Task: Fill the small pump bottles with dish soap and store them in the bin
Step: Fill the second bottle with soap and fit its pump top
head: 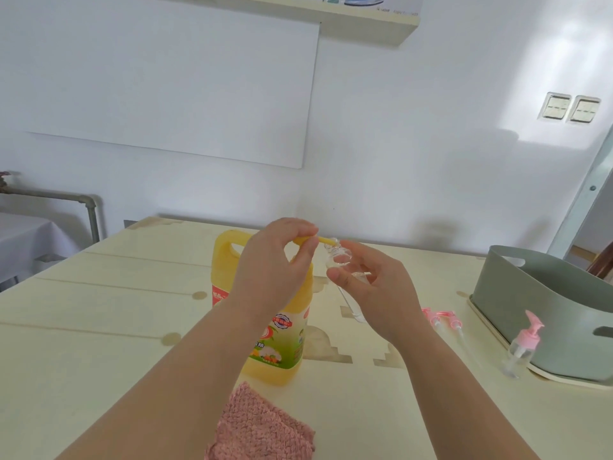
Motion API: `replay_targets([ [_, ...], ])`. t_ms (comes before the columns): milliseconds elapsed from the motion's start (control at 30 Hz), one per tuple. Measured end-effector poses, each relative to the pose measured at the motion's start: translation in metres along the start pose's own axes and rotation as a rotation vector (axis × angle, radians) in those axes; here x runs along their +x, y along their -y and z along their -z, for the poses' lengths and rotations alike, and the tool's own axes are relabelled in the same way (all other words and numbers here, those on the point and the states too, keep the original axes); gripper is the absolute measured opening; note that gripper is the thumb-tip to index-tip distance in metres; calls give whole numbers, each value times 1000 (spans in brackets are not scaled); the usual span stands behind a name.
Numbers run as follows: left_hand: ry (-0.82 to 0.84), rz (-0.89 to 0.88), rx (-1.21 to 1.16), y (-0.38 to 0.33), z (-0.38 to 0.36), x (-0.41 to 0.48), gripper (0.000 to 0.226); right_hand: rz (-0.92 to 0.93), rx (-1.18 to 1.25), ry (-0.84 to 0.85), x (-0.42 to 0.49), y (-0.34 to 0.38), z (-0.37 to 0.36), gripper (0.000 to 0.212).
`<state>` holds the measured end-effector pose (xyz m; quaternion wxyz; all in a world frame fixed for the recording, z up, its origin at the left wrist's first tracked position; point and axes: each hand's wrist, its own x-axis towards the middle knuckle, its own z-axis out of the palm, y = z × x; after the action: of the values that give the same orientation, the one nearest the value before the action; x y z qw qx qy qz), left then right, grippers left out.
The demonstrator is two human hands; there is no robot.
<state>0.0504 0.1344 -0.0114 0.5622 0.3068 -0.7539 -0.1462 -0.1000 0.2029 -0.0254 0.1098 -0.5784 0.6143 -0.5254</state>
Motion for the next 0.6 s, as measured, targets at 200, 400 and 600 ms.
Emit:
replay_targets([
  [200, -158, -129, -33, 9, -19, -9, 14, 4, 28, 3, -2, -4, -1, 42],
  [400, -166, -139, -88, 13, -25, -15, 21, 6, 29, 12, -4, -7, -1, 41],
  [600, -114, -119, -34, 12, -24, -17, 21, -20, 48, 10, -5, -7, -1, 42],
])
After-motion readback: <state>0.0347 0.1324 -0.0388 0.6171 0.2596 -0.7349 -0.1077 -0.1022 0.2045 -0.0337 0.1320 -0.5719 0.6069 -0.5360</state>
